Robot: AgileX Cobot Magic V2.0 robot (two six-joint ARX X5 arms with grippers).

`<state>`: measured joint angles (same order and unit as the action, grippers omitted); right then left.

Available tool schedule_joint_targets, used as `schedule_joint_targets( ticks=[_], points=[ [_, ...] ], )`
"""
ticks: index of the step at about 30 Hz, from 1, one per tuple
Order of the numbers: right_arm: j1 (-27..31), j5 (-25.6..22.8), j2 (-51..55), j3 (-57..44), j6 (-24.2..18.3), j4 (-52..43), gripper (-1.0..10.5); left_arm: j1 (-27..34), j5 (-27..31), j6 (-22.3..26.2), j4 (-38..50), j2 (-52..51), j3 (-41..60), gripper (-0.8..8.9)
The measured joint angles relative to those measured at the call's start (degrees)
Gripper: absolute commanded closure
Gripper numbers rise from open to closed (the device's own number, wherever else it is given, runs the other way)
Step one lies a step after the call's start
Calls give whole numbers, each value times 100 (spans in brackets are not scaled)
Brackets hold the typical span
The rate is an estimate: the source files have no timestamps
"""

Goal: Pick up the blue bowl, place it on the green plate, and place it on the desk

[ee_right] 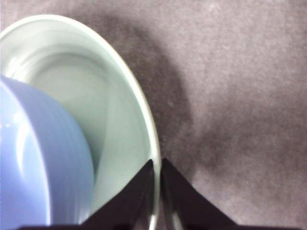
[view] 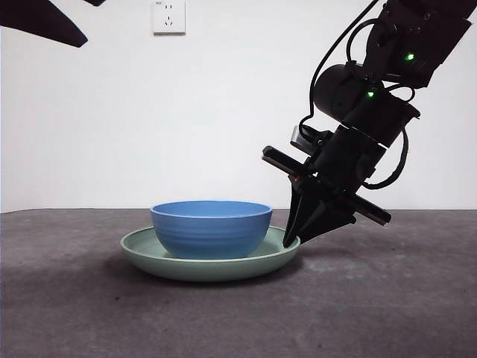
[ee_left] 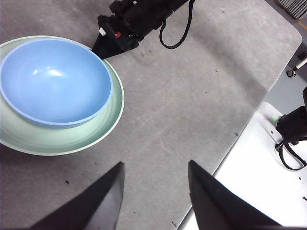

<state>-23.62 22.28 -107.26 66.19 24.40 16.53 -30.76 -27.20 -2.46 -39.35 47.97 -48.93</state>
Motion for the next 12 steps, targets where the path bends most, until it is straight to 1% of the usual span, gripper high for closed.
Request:
schedule_joint_targets(
  ticks=[1,3,9,12],
  points=[
    [0,2,0,2,0,0,808,0,0,0,-4,0,0,596],
    [-2,2,0,17,0,24,771,0,0,0,-4,0,0,596],
    [-2,-7,13,22,-4,162,770,0,0,0,-4,0,0,596],
    [-2,-149,168,22,-44,313,770,0,0,0,-9,0,0,596]
  ],
)
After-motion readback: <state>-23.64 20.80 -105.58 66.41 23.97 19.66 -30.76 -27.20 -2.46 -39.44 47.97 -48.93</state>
